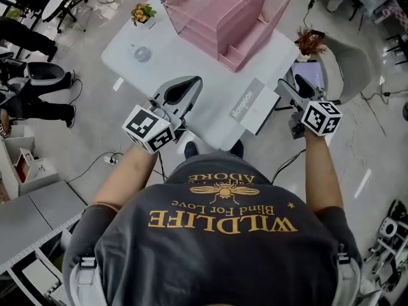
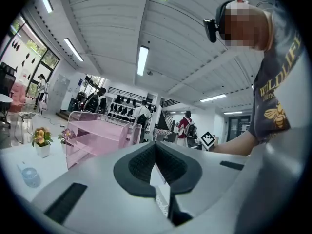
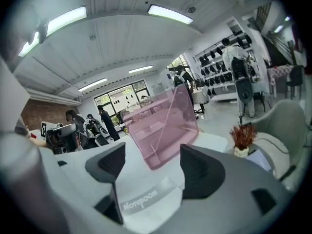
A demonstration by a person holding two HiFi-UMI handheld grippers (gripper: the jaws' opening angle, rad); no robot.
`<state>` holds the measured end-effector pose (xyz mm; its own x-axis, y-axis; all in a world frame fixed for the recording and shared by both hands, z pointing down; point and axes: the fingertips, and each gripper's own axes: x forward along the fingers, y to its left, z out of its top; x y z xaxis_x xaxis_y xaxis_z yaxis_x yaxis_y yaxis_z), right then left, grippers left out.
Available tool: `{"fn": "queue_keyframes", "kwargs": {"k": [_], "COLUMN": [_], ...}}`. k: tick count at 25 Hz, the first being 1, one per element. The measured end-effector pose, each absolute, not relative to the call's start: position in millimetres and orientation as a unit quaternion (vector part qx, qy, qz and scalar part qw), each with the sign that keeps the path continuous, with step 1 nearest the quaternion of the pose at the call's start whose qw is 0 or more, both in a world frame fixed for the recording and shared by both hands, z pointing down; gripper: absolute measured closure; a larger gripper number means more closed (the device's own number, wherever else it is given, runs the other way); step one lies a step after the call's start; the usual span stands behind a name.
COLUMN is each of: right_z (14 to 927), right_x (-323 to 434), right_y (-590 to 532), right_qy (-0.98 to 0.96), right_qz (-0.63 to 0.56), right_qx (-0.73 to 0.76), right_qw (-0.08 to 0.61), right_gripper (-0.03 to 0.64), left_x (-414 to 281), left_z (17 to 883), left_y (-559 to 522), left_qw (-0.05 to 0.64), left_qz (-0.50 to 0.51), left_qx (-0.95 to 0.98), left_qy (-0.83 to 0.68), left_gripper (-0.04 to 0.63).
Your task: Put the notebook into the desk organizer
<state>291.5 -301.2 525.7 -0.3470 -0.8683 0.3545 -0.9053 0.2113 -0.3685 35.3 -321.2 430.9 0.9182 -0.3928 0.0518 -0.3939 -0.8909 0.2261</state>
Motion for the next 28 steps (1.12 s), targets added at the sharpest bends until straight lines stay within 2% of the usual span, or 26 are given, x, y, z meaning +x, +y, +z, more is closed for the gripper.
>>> {"fn": "queue_keyframes", "kwargs": {"k": [11,20,22,25,28], "right_z": [691,747,749,747,734], "right_x": [314,294,291,292,293], "right_y": [-260,-260,-259,-258,-259], "right_qy": [-0.664,-0.66,-0.663,-0.664,-0.662], "right_qz": [0.443,0.481,0.476,0.474,0.473], "right_qx": [0.599,0.571,0.57,0.569,0.575], "right_qw": [0.059,0.086,0.097,0.101,0.089], "right_gripper": [0.282,0.286,0.356,0.422,0.534], "left_x": [63,86,88,88,86], "left_z": [473,491,491,492,493], "left_y": [-336,-327,-327,-324,-320], "left_qw": [0.141,0.148,0.148,0.146,0.145], "left_qz": [0.035,0.057,0.059,0.062,0.065], "left_qx": [0.974,0.975,0.975,0.975,0.975], "left_qy": [-0.173,-0.156,-0.157,-0.157,-0.158], "left_gripper": [0.597,0.597,0.597,0.597,0.597]}}
